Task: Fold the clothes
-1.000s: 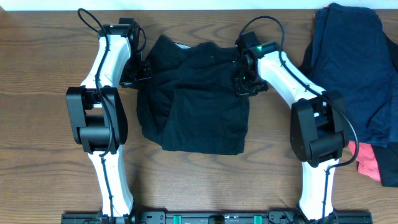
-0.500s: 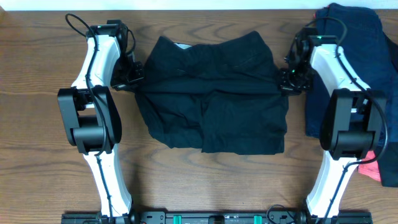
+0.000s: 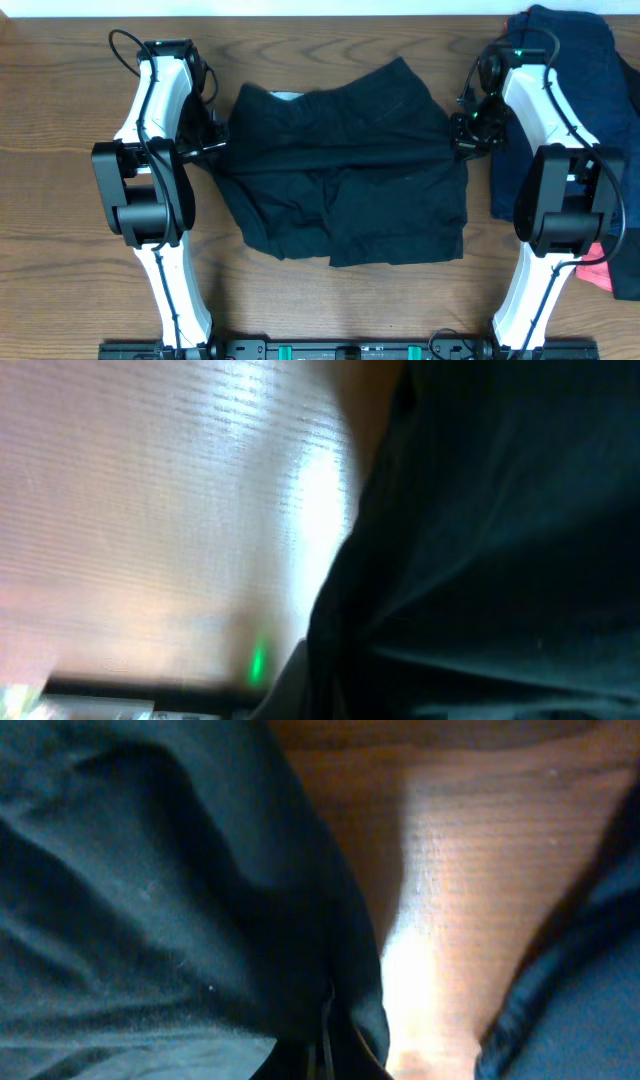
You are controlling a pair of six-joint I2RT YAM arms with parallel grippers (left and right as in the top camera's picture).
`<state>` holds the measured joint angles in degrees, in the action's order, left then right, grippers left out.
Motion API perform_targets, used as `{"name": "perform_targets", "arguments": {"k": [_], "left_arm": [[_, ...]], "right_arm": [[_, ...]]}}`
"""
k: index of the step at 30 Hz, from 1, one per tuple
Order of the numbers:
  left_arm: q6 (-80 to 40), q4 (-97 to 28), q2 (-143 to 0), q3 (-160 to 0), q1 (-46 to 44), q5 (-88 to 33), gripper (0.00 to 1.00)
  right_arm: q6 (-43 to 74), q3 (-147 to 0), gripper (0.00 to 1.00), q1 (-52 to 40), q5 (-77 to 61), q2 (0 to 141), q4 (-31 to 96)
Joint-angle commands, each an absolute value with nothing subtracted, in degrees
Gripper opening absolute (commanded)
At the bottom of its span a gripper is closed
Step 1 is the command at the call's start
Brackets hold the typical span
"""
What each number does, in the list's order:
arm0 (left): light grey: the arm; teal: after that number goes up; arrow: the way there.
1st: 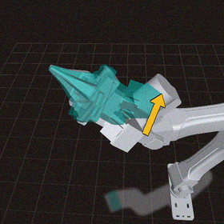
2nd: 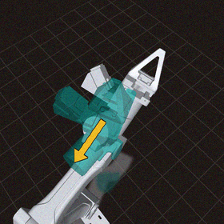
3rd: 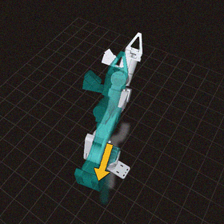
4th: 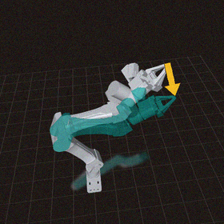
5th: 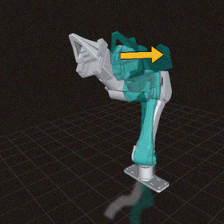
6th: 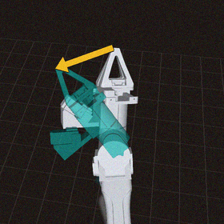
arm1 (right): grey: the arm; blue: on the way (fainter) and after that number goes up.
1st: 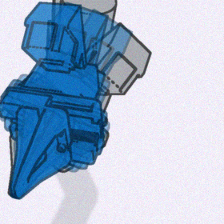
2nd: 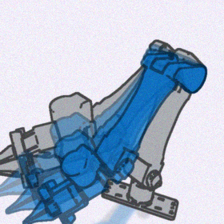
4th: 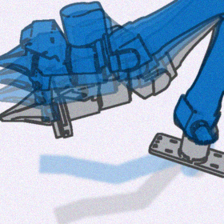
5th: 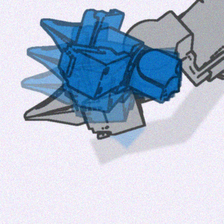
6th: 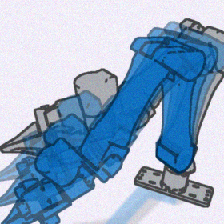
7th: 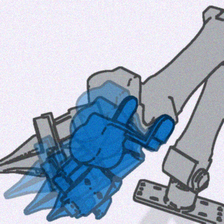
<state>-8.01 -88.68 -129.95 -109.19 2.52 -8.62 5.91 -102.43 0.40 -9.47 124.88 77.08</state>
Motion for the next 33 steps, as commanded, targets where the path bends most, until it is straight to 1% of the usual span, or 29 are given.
{"name": "perform_targets", "arguments": {"k": [1, 2, 3, 4, 7, 8, 10, 13, 14, 17, 18, 20, 23, 25, 33], "left_arm": [[-6.24, -92.64, -128.60, -109.69, 3.77, -5.10, 0.15], [-5.98, -93.69, -128.57, -109.69, 3.77, -5.06, 0.17], [-5.87, -94.28, -128.42, -109.69, 3.79, -4.89, 0.24], [-5.87, -94.54, -128.22, -109.69, 3.79, -4.86, 0.25], [-5.93, -94.41, -126.78, -109.69, 3.70, -4.89, 0.37], [-6.09, -94.02, -125.95, -109.69, 3.62, -4.89, 0.39], [-6.07, -92.25, -124.01, -109.69, 3.40, -4.89, 0.45], [-6.07, -85.03, -120.44, -109.69, 2.70, -4.97, 0.55], [-6.07, -82.15, -119.44, -109.69, 2.39, -5.19, 0.57], [-6.04, -71.00, -117.62, -109.69, 1.45, -5.54, 0.57], [-6.07, -67.68, -117.62, -109.69, 1.23, -5.69, 0.65], [-6.00, -61.58, -118.39, -109.69, 1.19, -8.56, 0.73], [-2.28, -55.64, -120.55, -109.69, 1.19, -14.81, 0.74], [0.16, -52.69, -122.37, -109.69, 1.13, -16.71, 0.74], [9.34, -46.02, -128.16, -109.69, 1.15, -16.78, 0.74]], "right_arm": [[3.84, -105.95, 0.06, 0.89, -6.02, 120.97, 79.35], [3.29, -106.37, 0.09, 0.89, -6.04, 120.36, 80.18], [2.61, -106.72, 0.13, 0.84, -6.04, 119.92, 80.75], [1.91, -107.13, 0.16, 0.78, -6.04, 119.28, 81.45], [0.19, -108.81, 0.36, 0.56, -6.09, 117.95, 82.81], [-0.30, -109.62, 0.46, 0.45, -6.07, 117.64, 83.00], [-1.30, -111.20, 0.57, 0.12, -6.28, 117.32, 82.52], [-3.99, -113.23, 0.67, -1.15, -8.10, 117.32, 77.60], [-4.67, -113.25, 0.70, -1.67, -8.64, 117.32, 74.96], [-5.65, -113.19, 0.72, -3.84, -8.80, 117.60, 64.69], [-6.20, -113.19, 0.72, -4.49, -8.82, 117.78, 61.36], [-6.96, -113.19, 0.72, -6.09, -7.53, 118.34, 53.87], [-7.70, -113.19, 0.72, -7.94, -4.95, 119.24, 47.29], [-9.80, -113.19, 0.71, -8.99, -4.67, 120.05, 44.29], [-11.44, -113.19, 0.69, -10.09, -3.01, 123.90, 40.60]]}}
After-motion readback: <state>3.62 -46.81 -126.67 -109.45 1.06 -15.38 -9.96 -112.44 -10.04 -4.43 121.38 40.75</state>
